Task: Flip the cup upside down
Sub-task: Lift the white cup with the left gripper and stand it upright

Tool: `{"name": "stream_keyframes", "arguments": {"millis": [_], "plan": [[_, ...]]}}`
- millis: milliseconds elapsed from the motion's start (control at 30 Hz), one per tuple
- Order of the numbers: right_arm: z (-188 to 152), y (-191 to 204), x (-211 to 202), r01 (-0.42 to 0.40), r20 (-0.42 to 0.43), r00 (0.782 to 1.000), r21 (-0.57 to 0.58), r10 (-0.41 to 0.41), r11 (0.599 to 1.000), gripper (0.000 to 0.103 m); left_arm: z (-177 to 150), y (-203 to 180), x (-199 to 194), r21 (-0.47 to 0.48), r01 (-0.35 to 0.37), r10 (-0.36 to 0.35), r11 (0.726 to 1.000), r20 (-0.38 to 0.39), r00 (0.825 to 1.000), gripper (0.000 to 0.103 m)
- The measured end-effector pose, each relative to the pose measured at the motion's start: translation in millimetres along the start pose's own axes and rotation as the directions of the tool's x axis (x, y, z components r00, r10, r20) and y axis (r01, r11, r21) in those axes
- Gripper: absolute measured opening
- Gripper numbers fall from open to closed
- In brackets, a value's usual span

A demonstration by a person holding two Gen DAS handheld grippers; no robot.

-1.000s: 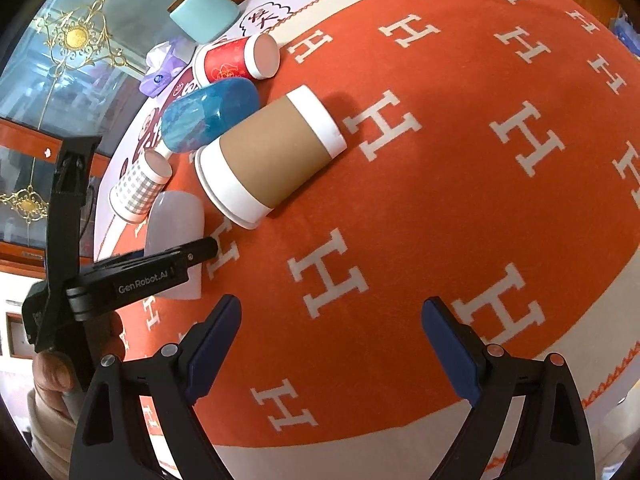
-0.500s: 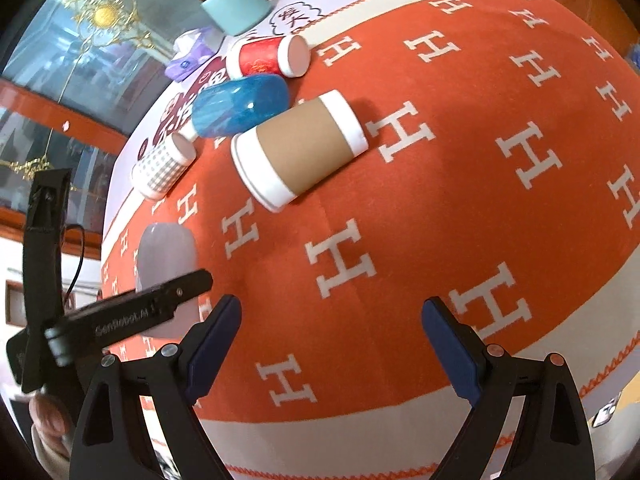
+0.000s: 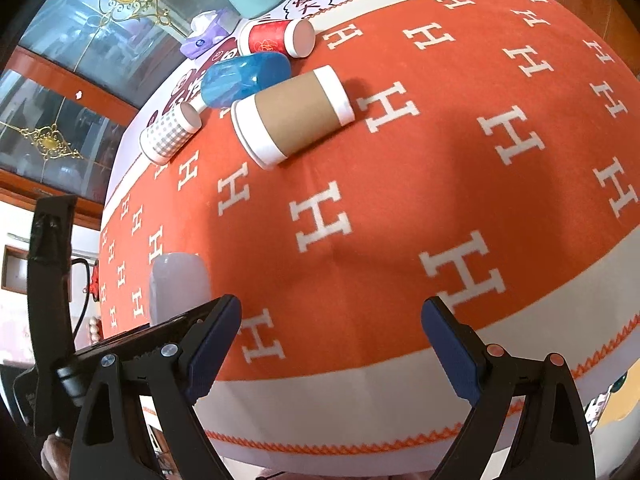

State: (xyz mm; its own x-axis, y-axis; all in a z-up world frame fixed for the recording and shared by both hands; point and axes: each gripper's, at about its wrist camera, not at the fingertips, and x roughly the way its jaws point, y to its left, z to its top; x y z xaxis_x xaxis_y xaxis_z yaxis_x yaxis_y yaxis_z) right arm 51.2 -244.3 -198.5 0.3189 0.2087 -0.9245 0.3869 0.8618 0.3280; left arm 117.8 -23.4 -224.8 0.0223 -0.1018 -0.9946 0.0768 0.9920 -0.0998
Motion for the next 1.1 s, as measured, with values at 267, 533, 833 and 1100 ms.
{"name": "stream_keyframes", "arguments": {"millis": [267,533,833,1100], "plan": [[-4.5,-32.0,-8.3,-0.003,0.011,1.000,0.047,0.002,0.999,0.093,-13.7,-15.0,22.0,-0.039,0.026,-0.029,0.999,-0.066,0.997,0.064],[-10.5,-52.5,-19.0,-0.018,0.030,0.999,0.071,0.016,0.997,0.093,-21.5,-33.5,36.4,-0.023,0.029,-0.032,0.999,-0.106,0.994,0.067],[-14.6,-54.3,-23.8,-0.023,0.044,0.999,0.066,0.020,0.998,0.093,-18.5,-58.6,39.9,0.016,0.011,-0.008,1.000,-0.140,0.990,0.083],[-15.1,-51.4,-24.9,-0.028,0.044,0.999,0.054,0.025,0.998,0.093,-30.9,-71.4,27.1,0.038,0.000,0.004,0.999,-0.130,0.991,0.083]]}}
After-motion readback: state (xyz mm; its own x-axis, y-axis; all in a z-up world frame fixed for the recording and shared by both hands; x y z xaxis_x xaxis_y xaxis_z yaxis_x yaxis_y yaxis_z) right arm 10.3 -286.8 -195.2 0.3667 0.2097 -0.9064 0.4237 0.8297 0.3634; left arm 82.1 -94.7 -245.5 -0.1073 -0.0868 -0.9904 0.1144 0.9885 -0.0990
